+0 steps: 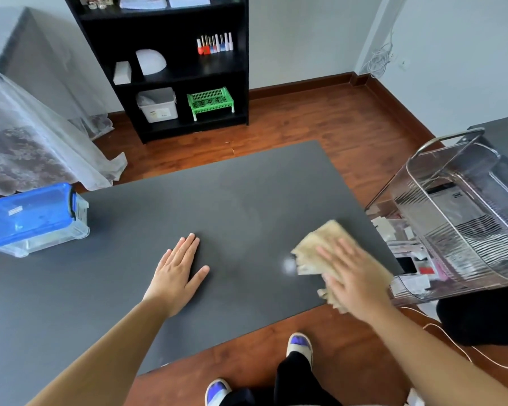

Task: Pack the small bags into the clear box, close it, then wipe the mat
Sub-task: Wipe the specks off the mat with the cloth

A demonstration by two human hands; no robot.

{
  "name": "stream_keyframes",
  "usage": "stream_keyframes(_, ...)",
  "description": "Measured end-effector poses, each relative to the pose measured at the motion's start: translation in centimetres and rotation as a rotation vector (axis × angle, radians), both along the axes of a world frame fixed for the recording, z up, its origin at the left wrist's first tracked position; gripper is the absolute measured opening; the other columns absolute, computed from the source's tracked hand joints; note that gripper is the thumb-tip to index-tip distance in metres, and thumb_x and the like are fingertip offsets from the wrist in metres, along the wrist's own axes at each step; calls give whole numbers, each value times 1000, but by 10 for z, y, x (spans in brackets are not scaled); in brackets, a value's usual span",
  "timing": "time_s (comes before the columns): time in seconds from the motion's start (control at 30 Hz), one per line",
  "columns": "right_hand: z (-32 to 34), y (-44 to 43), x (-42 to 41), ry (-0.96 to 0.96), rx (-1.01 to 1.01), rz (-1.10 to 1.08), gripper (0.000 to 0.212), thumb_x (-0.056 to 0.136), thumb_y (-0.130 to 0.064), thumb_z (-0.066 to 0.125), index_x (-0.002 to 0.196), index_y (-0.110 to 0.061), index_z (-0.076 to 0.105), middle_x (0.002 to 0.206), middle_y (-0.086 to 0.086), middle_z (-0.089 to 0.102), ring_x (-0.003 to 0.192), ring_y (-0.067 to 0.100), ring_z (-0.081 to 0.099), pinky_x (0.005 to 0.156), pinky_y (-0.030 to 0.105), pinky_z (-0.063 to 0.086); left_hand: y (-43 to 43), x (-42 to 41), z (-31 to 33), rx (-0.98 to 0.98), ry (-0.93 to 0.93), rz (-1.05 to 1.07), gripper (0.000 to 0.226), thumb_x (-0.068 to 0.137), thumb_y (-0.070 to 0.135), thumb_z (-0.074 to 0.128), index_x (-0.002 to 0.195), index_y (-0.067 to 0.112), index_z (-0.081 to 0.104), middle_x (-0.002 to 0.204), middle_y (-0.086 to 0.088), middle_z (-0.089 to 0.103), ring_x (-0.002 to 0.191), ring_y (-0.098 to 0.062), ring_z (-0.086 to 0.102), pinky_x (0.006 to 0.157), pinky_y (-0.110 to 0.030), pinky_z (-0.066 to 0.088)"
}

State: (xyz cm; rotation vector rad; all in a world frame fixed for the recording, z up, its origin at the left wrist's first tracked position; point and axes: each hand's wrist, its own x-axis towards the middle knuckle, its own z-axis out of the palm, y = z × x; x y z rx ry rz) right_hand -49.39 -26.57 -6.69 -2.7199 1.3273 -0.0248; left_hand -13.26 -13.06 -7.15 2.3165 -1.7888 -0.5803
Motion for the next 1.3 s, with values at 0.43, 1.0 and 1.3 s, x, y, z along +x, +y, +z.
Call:
stream_keyframes(0.43, 1, 112, 165, -34, 105, 319, 60, 82, -47, 44, 140, -33, 39, 151, 3, 38, 140, 26, 33, 116, 46, 17, 23, 19, 0, -132, 141, 163, 57, 97, 40, 33, 148, 19, 20, 158, 5, 13, 144, -7, 5, 115, -23, 1)
stream_keyframes(1.0, 1, 97, 223, -18, 61, 107, 59, 89, -50, 43, 144, -39, 30, 157, 3, 26, 144, 32, 20, 117, 48, 11, 155, 100, -5, -28, -133, 383, 54, 98, 39, 26, 149, 26, 12, 158, 10, 8, 145, -9, 1, 118, -33, 1)
stream_keyframes(1.3, 6, 112, 205, -29, 144, 505, 54, 87, -42, 46, 140, -38, 39, 152, -9, 33, 143, 19, 26, 117, 37, 16, 164, 108, -9, -32, -150, 362, 55, 98, 40, 23, 149, 27, 7, 158, 12, 6, 144, -6, -1, 117, -31, -2)
